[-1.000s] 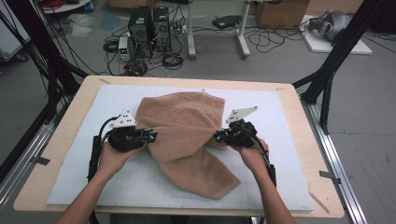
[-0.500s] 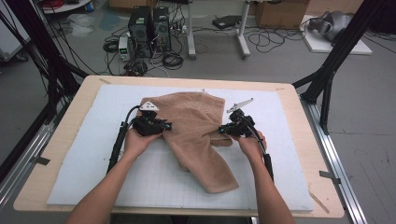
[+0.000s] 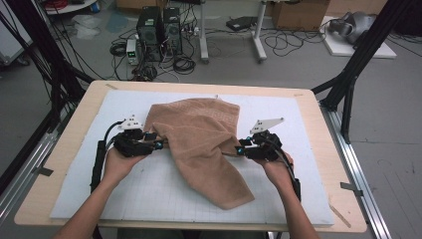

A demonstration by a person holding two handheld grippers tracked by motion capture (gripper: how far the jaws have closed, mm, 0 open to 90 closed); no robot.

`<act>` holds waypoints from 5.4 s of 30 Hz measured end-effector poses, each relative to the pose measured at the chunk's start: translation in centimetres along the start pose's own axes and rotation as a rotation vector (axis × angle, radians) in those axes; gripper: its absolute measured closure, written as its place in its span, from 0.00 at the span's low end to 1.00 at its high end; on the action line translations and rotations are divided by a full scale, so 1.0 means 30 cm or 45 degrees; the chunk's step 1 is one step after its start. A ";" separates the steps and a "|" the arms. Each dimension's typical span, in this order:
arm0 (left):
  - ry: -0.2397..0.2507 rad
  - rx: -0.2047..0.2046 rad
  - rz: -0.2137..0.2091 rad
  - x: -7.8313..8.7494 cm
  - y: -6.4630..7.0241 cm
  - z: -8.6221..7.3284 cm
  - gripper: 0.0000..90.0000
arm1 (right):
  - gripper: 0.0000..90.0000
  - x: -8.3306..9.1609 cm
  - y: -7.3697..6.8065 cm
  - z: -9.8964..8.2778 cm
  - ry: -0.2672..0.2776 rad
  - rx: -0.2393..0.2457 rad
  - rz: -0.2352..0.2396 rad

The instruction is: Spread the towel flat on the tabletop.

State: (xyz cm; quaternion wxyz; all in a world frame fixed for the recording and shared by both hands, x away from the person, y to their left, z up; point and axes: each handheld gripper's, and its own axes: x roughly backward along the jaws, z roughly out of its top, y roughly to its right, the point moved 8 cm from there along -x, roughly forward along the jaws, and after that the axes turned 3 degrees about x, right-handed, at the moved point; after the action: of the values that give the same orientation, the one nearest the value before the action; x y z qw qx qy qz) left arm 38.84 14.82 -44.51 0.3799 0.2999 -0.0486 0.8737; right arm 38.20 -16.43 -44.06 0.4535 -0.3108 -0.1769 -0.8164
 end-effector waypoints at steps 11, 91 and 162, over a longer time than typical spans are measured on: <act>-0.146 -0.078 -0.148 -0.130 0.131 -0.079 0.62 | 0.60 -0.110 -0.142 -0.103 -0.181 0.123 0.200; -0.228 -0.105 -0.103 -0.218 0.132 -0.008 0.61 | 0.92 -0.050 0.003 -0.131 -0.126 -0.026 0.047; -0.032 -0.009 0.016 -0.030 0.004 0.056 0.72 | 0.84 0.056 0.025 -0.137 -0.025 -0.023 -0.007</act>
State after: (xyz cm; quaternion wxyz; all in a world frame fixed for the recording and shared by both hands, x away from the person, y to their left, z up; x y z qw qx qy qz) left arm 40.05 13.64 -43.65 0.3750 0.3091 -0.0583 0.8720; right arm 36.75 -20.23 -46.01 0.4466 -0.3223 -0.1748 -0.8161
